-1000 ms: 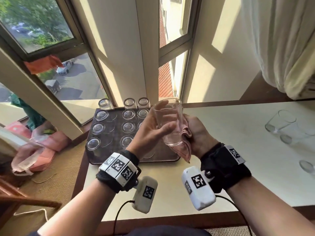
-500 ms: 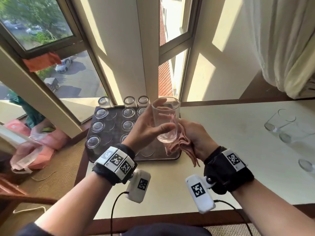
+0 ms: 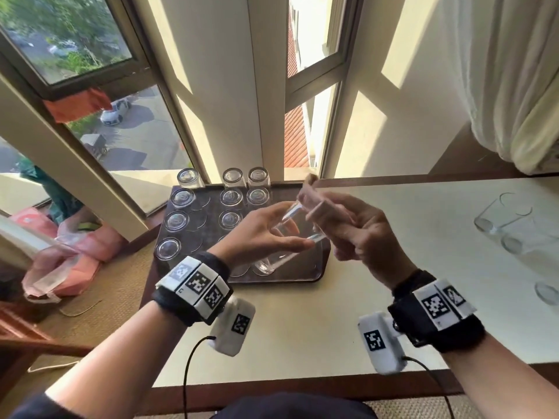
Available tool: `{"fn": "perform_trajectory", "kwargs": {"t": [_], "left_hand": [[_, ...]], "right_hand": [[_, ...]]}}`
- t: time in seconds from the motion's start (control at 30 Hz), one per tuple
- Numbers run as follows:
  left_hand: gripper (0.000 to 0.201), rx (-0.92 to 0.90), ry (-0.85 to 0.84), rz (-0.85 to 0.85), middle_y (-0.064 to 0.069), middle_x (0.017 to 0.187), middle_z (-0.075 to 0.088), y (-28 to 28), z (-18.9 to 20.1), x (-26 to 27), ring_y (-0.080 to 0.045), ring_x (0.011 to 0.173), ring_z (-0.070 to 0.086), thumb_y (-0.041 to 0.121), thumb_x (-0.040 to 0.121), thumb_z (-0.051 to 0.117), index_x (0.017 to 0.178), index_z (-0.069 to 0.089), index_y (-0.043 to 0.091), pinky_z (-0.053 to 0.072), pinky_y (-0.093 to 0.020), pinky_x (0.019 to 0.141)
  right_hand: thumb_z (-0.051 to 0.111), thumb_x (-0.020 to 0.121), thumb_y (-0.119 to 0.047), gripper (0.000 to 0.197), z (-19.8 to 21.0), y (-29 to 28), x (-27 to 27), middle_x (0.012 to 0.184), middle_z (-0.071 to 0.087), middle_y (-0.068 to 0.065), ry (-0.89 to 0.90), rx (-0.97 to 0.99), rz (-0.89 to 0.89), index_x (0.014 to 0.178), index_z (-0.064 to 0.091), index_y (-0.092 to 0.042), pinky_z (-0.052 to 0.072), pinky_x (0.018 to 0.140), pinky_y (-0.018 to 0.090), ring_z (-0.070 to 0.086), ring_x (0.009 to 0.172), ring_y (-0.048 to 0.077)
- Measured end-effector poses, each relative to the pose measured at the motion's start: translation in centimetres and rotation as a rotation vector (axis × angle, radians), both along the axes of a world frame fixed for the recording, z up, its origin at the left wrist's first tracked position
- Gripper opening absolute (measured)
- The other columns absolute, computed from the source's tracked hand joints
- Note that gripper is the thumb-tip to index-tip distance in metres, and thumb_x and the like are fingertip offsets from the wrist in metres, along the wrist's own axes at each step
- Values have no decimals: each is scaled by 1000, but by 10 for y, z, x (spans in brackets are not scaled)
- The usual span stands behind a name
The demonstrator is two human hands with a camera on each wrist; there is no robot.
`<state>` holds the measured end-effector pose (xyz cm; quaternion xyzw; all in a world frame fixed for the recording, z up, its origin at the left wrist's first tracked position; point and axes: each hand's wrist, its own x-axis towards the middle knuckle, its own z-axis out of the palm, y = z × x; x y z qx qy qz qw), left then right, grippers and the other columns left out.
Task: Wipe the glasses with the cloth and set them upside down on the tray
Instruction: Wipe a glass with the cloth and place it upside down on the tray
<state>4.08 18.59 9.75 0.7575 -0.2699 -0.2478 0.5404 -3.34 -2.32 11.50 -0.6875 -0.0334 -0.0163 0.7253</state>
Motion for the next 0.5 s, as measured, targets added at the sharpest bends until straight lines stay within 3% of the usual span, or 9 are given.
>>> {"fn": "perform_trajectory", "kwargs": {"t": [0.07,0.1,0.2,0.27,0.33,0.37,0.43,0.47,0.5], "left_hand": [[48,-22,-6,11,5,94,70,0,6,2,-16,81,70,36,76,85,119,65,29,58,-29,77],[51,-36,4,16,4,98,72,2,8,3,-17,87,71,34,75,86,121,66,22,59,-33,83],[58,-46,2,-25,-2,116,72,11,12,5,-23,103,72,27,73,88,125,66,15,58,-43,93],[59,-27,-9,-64,1,118,72,14,11,5,-17,105,71,16,73,89,126,65,17,57,-35,94],[63,3,-19,-112,7,114,73,14,10,4,-9,103,70,12,71,90,128,65,17,53,-25,92],[64,31,-30,-138,10,113,73,12,9,2,-8,103,70,14,69,91,128,65,18,52,-23,92],[64,73,-19,-186,11,111,73,8,7,0,-10,104,70,21,67,92,125,67,24,52,-25,93],[61,68,12,-196,11,108,73,7,7,-1,-11,102,69,25,66,92,122,68,27,51,-26,92],[57,45,48,-193,12,105,73,8,8,-2,-12,100,69,29,65,90,118,68,28,50,-26,90]], "right_hand": [[50,90,6,40,-2,7,-2,102,66,2,-76,-151,75,125,64,-9,39,45,23,46,51,6],[48,84,4,45,-3,8,-2,107,64,-3,-92,-255,103,122,66,-12,44,53,27,52,63,5],[49,72,-4,52,7,2,-2,121,61,-8,-63,-555,281,114,65,-29,52,88,44,57,108,20],[47,69,-4,55,20,0,0,127,56,-5,43,-562,480,115,61,-31,50,96,33,54,115,15],[46,71,1,55,29,5,3,126,55,-2,131,-563,613,118,60,-24,50,82,15,57,105,0],[45,75,8,53,29,9,6,116,59,-4,183,-568,652,115,60,-23,49,69,11,60,88,-5],[41,78,22,62,26,12,10,78,66,-11,273,-568,701,108,63,-28,47,45,18,57,52,1],[42,78,24,65,24,10,12,64,64,-6,297,-541,710,108,66,-29,47,42,24,54,46,10],[45,78,22,61,25,6,13,61,64,1,292,-493,695,111,68,-23,49,44,27,55,46,18]]}}
